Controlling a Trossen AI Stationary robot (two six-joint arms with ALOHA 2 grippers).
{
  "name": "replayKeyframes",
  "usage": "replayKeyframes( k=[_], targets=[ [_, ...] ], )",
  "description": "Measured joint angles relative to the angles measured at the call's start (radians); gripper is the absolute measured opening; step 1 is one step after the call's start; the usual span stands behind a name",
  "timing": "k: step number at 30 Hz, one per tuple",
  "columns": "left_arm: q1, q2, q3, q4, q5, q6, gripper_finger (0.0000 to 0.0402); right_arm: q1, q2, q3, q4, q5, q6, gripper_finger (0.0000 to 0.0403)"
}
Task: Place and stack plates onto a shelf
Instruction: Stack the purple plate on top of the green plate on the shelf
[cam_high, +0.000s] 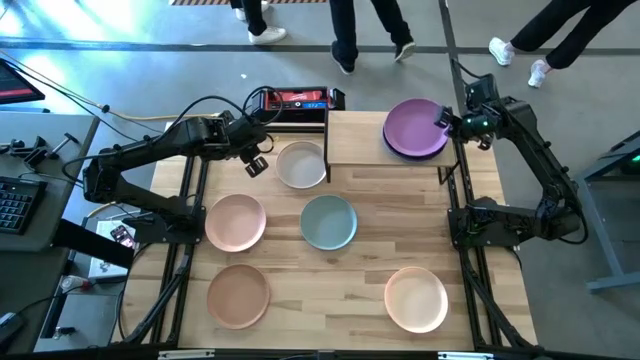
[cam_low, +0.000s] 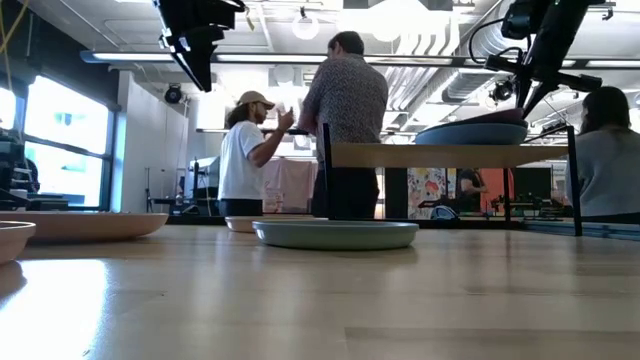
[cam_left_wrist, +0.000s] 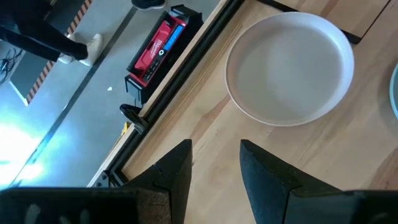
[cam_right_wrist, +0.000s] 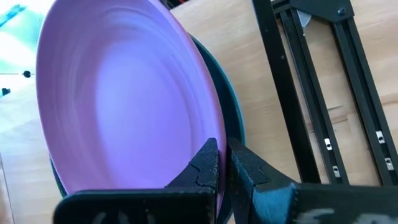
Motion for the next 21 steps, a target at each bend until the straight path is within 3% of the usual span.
replayKeyframes(
  k=[21],
  targets=[
    [0.000,0.000,0.000,0.000,0.000,0.000,0.0122,0.000,0.000,0.000,-0.016,0.038,-0.006,0.0001]
  ],
)
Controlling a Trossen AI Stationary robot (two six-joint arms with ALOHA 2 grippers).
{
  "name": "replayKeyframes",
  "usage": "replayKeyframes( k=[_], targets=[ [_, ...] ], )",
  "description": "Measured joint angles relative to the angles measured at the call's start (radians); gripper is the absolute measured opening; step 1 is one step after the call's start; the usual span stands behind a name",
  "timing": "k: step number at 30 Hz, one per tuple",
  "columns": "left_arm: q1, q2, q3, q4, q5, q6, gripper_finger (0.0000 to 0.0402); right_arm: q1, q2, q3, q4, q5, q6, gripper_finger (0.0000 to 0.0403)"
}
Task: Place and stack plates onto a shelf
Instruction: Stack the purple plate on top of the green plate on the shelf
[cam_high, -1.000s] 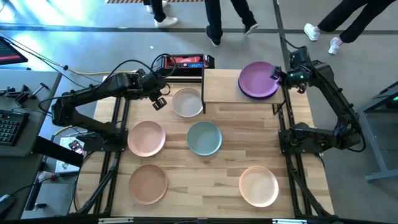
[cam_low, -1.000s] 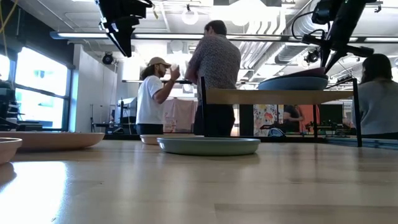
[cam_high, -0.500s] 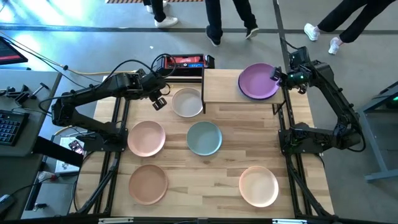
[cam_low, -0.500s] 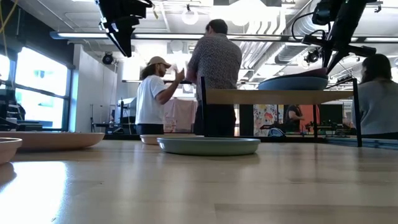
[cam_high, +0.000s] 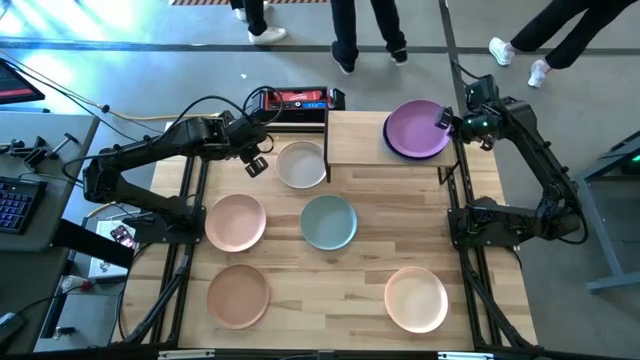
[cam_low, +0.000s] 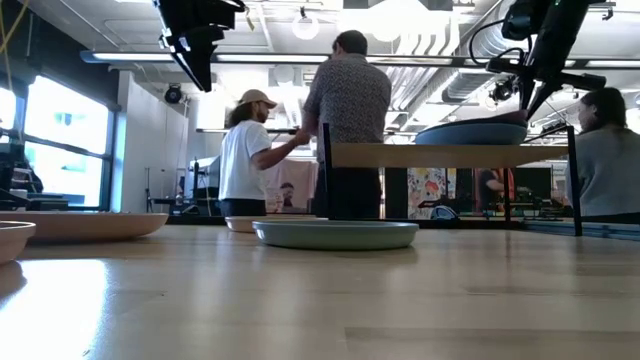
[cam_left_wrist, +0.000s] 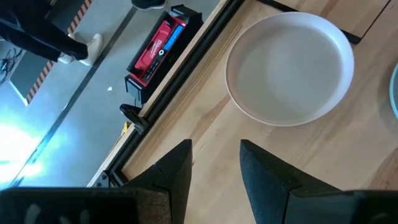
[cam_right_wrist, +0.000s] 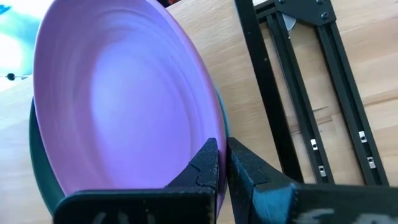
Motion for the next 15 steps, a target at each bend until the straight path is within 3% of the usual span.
replayKeyframes(
  k=[12,15],
  targets=[
    [0.000,0.000,0.000,0.000,0.000,0.000,0.0122,0.000,0.000,0.000,0.022,-0.049,0.010,0.0002],
    [0.000,0.000,0.000,0.000,0.000,0.000,0.0122,0.000,0.000,0.000,0.022,-0.065,0.006,0.0021]
  ],
)
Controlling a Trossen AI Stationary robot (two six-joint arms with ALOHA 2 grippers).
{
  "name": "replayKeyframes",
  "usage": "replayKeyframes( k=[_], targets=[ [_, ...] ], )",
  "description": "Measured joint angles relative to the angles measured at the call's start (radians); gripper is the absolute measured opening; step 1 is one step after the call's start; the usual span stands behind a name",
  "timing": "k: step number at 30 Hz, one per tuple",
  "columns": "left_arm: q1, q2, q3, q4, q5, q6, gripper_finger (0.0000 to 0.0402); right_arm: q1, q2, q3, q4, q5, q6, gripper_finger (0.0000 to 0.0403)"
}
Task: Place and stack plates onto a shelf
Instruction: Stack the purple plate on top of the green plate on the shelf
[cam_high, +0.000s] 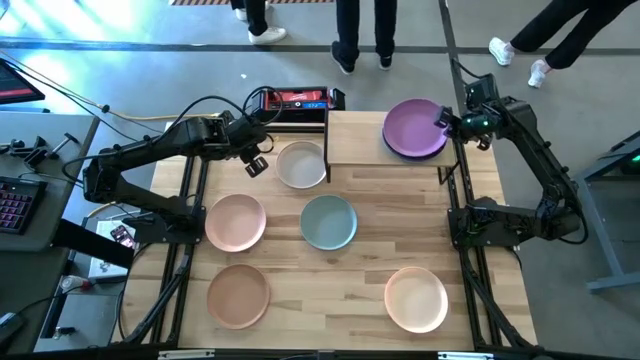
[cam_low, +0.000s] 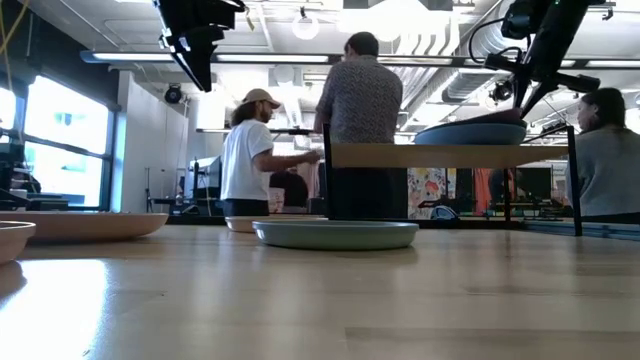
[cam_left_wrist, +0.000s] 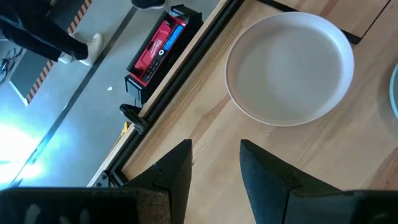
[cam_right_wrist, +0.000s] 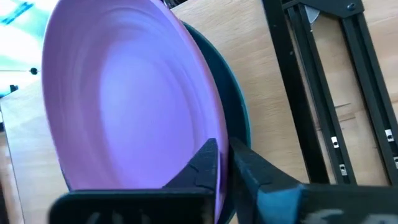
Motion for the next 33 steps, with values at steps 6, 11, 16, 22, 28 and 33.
replayKeyframes(
  k=[6,11,16,22,28,33],
  targets=[
    [0.000,0.000,0.000,0.000,0.000,0.000,0.0122,0.000,0.000,0.000,0.000,-0.005,-0.040,0.0090],
    [0.000,0.000,0.000,0.000,0.000,0.000,0.0122,0.000,0.000,0.000,0.000,-0.014,-0.060,0.0124],
    [0.000,0.000,0.000,0.000,0.000,0.000,0.0122,0.000,-0.007,0.000,-0.017,-0.047,-0.088,0.0130],
    [0.000,0.000,0.000,0.000,0.000,0.000,0.0122,0.000,-0.025,0.001,-0.025,-0.083,-0.112,0.0128],
    [0.000,0.000,0.000,0.000,0.000,0.000,0.0122,0.000,-0.043,0.001,-0.032,-0.083,-0.131,0.0128],
    [0.000,0.000,0.000,0.000,0.000,0.000,0.0122,0.000,-0.055,0.001,-0.040,-0.103,-0.146,0.0128]
  ],
)
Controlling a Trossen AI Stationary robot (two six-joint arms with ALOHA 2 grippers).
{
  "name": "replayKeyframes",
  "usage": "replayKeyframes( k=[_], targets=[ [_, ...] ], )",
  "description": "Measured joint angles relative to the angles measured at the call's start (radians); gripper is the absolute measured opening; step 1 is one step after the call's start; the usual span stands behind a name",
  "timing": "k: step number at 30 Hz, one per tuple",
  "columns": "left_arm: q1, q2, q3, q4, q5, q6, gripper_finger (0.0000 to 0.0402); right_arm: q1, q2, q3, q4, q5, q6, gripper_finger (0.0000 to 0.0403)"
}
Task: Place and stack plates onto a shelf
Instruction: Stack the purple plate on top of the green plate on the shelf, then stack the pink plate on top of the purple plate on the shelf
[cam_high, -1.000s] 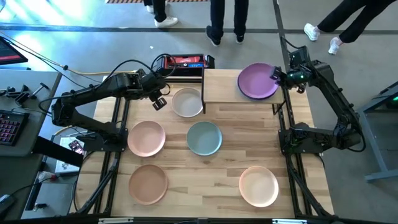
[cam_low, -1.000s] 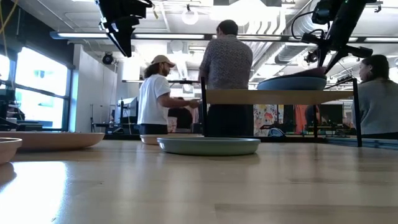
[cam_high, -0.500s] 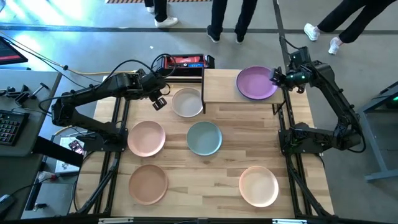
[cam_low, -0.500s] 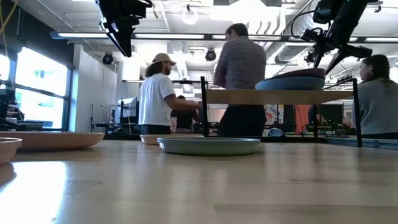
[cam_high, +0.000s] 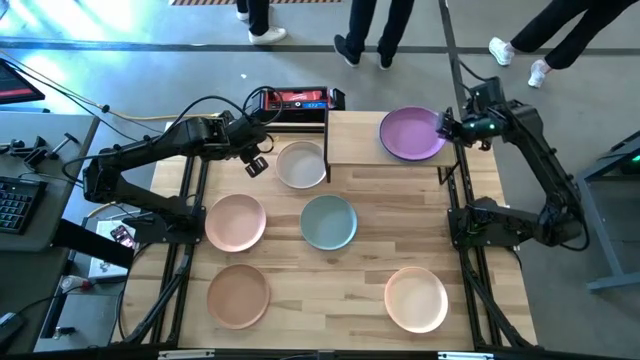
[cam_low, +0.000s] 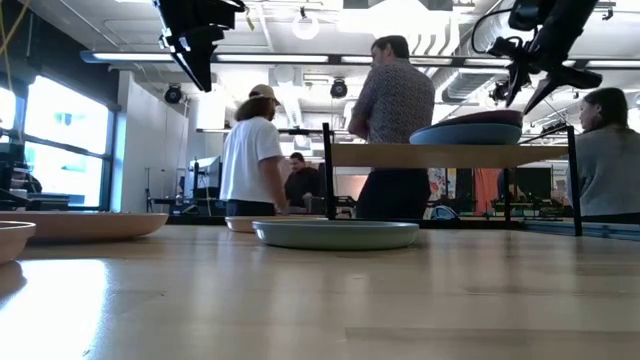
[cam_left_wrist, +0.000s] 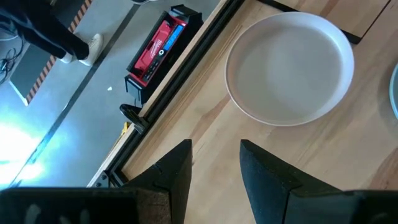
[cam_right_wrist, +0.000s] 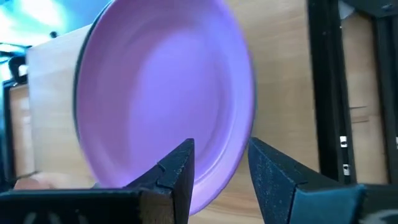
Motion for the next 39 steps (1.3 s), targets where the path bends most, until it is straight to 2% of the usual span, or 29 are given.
replayKeyframes(
  k=[9,15,24,32,39],
  targets=[
    [0.000,0.000,0.000,0.000,0.000,0.002,0.0122,0.003,-0.055,0.000,0.027,-0.294,-0.026,0.0128],
    [0.000,0.000,0.000,0.000,0.000,0.059,0.0122,0.073,-0.114,0.000,0.125,-0.460,0.005,0.0128],
    [0.000,0.000,0.000,0.001,0.000,0.061,0.0122,0.282,-0.202,0.000,0.428,-0.470,0.148,0.0128],
    [0.000,0.000,0.000,0.008,0.009,0.061,0.0122,0.479,-0.220,0.000,0.744,-0.470,0.262,0.0128],
    [0.000,0.000,0.000,0.002,0.072,0.033,0.0122,0.620,-0.196,0.000,0.858,-0.452,0.330,0.0128]
  ],
)
